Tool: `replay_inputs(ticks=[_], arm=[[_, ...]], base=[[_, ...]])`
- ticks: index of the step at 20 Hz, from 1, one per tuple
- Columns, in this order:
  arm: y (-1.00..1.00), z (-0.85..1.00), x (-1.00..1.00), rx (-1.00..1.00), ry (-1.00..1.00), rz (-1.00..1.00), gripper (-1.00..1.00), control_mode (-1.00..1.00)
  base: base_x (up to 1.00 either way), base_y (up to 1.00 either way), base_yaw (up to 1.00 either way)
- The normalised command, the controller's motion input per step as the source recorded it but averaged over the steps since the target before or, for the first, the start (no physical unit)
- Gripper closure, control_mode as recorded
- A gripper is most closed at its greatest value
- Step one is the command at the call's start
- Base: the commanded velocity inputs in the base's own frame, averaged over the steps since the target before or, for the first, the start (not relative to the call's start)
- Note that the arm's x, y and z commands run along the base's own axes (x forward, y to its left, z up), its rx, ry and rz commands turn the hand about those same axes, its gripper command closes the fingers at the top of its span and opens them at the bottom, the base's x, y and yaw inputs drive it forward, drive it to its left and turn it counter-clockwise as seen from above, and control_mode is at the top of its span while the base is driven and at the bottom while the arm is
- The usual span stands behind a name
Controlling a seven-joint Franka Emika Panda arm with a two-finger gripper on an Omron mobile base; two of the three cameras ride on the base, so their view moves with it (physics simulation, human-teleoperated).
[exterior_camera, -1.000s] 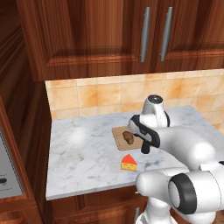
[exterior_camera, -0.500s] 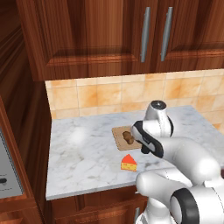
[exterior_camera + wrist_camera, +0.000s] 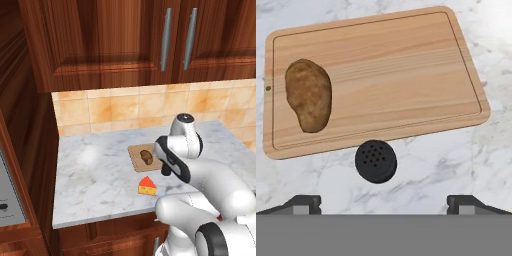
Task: Retrieve the reheated potato from the microwave, then place the potato, cheese, and condiment on the cutting board.
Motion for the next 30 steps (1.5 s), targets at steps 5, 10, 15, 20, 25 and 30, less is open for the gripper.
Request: replay_inputs(ticks=[5, 10, 15, 20, 25, 30], arm=[[0.06, -0.09, 0.12, 0.0, 0.0, 0.0, -1.0, -1.0], [0.0, -0.03, 0.02, 0.03, 0.09, 0.0, -1.0, -1.0], [0.0, -0.07, 0.07, 0.03, 0.06, 0.0, -1.0, -1.0], [0.0, -0.08, 0.1, 0.0, 0.0, 0.0, -1.0, -1.0], [0.0, -0.11, 0.01, 0.0, 0.02, 0.0, -1.0, -1.0], [0.0, -0.15, 0.07, 0.0, 0.01, 0.0, -1.0, -1.0]], base=[[0.0, 0.0, 0.0], [0.0, 0.0, 0.0], [0.0, 0.0, 0.0], [0.0, 0.0, 0.0], [0.0, 0.0, 0.0], [0.0, 0.0, 0.0]])
